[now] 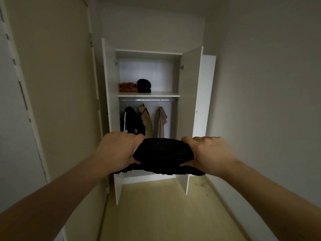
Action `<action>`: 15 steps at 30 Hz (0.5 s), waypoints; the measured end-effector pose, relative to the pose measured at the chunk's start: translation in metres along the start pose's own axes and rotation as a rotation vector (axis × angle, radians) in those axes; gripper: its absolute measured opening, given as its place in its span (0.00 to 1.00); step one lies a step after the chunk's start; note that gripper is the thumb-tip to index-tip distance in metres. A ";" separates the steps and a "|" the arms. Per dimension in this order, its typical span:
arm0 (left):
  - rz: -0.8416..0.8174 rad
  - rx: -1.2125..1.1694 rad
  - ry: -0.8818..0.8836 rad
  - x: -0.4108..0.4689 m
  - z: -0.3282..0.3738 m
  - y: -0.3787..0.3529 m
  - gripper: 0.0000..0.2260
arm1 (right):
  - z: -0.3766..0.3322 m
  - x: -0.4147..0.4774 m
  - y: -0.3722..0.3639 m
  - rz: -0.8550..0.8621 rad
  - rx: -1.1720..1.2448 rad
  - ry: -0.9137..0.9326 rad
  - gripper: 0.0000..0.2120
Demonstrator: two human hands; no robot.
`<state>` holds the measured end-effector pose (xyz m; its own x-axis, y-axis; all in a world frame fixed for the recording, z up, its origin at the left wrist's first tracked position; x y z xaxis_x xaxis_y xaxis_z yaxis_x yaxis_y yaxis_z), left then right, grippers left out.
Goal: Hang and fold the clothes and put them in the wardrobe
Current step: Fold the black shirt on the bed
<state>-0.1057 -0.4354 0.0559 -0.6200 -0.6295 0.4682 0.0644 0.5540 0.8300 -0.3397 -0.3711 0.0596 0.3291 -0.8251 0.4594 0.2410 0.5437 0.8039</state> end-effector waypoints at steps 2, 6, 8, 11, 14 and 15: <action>0.020 -0.045 -0.016 0.039 -0.030 -0.026 0.24 | 0.011 0.041 -0.021 0.005 0.001 -0.028 0.29; 0.058 -0.058 -0.051 0.125 -0.076 -0.069 0.21 | 0.043 0.116 -0.062 0.011 -0.021 -0.076 0.28; 0.071 -0.100 -0.077 0.162 -0.092 -0.092 0.19 | 0.060 0.147 -0.088 0.009 -0.033 -0.098 0.29; 0.075 -0.096 -0.096 0.216 -0.111 -0.135 0.17 | 0.085 0.190 -0.134 0.013 -0.022 -0.114 0.29; 0.093 -0.057 -0.115 0.270 -0.128 -0.180 0.18 | 0.114 0.234 -0.186 0.033 -0.005 -0.117 0.30; 0.084 -0.040 -0.117 0.290 -0.133 -0.195 0.19 | 0.125 0.250 -0.204 0.034 0.004 -0.117 0.30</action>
<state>-0.1939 -0.7987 0.0701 -0.6983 -0.5127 0.4995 0.1494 0.5781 0.8022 -0.4204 -0.7072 0.0574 0.2280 -0.8185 0.5274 0.2279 0.5715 0.7884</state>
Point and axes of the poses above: each hand's wrist, its own x-axis towards the middle knuckle, its own y-axis out of the back of the hand, z = x × y, the point moved 5 cm from there along x, towards the middle knuckle
